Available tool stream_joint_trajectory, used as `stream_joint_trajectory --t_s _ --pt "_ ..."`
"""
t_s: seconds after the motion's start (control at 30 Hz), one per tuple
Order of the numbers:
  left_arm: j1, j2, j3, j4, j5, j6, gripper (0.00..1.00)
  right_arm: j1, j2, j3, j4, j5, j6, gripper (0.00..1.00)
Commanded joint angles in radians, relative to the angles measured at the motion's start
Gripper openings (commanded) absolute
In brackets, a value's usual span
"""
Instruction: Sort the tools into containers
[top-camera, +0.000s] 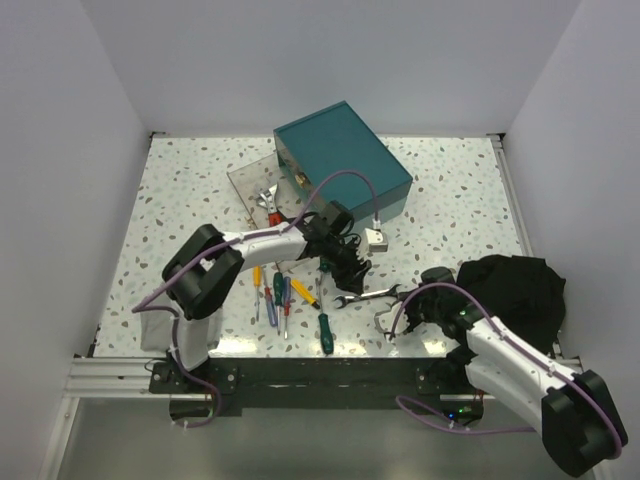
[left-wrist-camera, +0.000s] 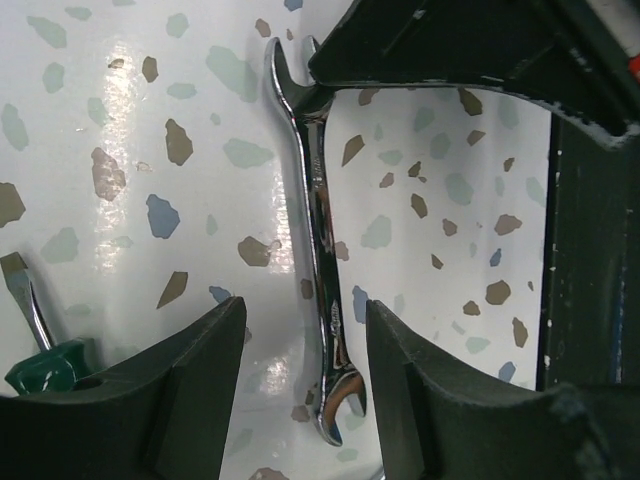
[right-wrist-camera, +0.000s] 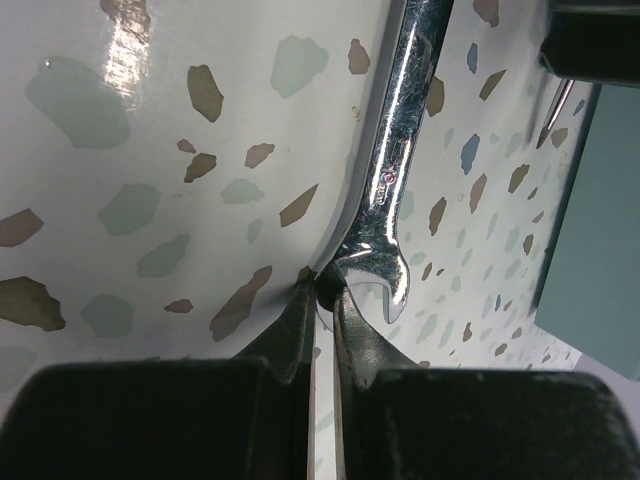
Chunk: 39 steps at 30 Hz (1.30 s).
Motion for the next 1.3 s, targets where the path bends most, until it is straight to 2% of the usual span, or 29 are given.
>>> stream_joint_trajectory --t_s 0.0,0.23,0.5,0.6,0.73,0.77,0.8,0.83,0.87,0.9,0.97,1.07,1.13,1.17,1.2,1.27 --pt "-0.021 0.062 0.062 0.021 -0.013 0.04 0.56 0.001 -0.004 -0.033 -0.051 0.026 0.004 0.0" --pt "-0.045 0.148 0.113 0.012 0.025 0.014 0.52 0.001 0.022 -0.027 -0.025 0.028 0.004 0.0" --pt "-0.051 0.208 0.142 -0.074 0.095 0.028 0.34 0.003 0.059 -0.03 0.043 0.031 0.024 0.0" --pt "-0.051 0.212 0.14 -0.079 0.103 0.028 0.25 0.001 0.06 -0.035 0.06 0.035 0.032 0.0" --pt "-0.05 0.22 0.15 -0.082 0.106 0.023 0.02 0.0 0.046 -0.032 0.066 0.045 0.049 0.0" --pt "-0.048 0.218 0.16 -0.086 0.106 0.026 0.0 0.001 0.037 -0.021 0.058 0.051 0.072 0.0" --pt "-0.047 0.218 0.166 -0.1 0.103 0.03 0.0 0.001 0.022 -0.004 0.025 0.055 0.09 0.03" --pt "-0.045 0.214 0.18 -0.111 0.099 0.043 0.0 0.001 -0.036 0.055 -0.007 0.046 0.124 0.21" --pt "-0.042 0.209 0.188 -0.121 0.097 0.051 0.0 0.001 -0.07 0.103 -0.058 0.025 0.171 0.28" --pt "-0.036 0.205 0.194 -0.138 0.089 0.059 0.0 0.001 -0.111 0.163 -0.174 0.006 0.185 0.33" --pt "-0.028 0.189 0.223 -0.161 0.088 0.079 0.0 0.001 -0.182 0.353 -0.25 -0.038 0.252 0.43" --pt "-0.019 0.175 0.294 -0.213 0.099 0.106 0.0 0.003 -0.155 0.572 -0.357 -0.02 0.344 0.46" --pt "-0.01 0.166 0.356 -0.247 0.117 0.106 0.0 -0.002 -0.129 0.654 -0.318 0.053 0.412 0.47" --pt "-0.007 0.16 0.378 -0.256 0.132 0.102 0.0 -0.001 -0.116 0.657 -0.251 0.096 0.526 0.47" --pt "0.002 0.157 0.402 -0.275 0.143 0.099 0.0 0.0 -0.106 0.654 -0.095 0.199 0.579 0.47" --pt "0.015 0.134 0.467 -0.279 0.169 0.077 0.0 -0.002 -0.043 0.666 0.027 0.294 0.717 0.5"
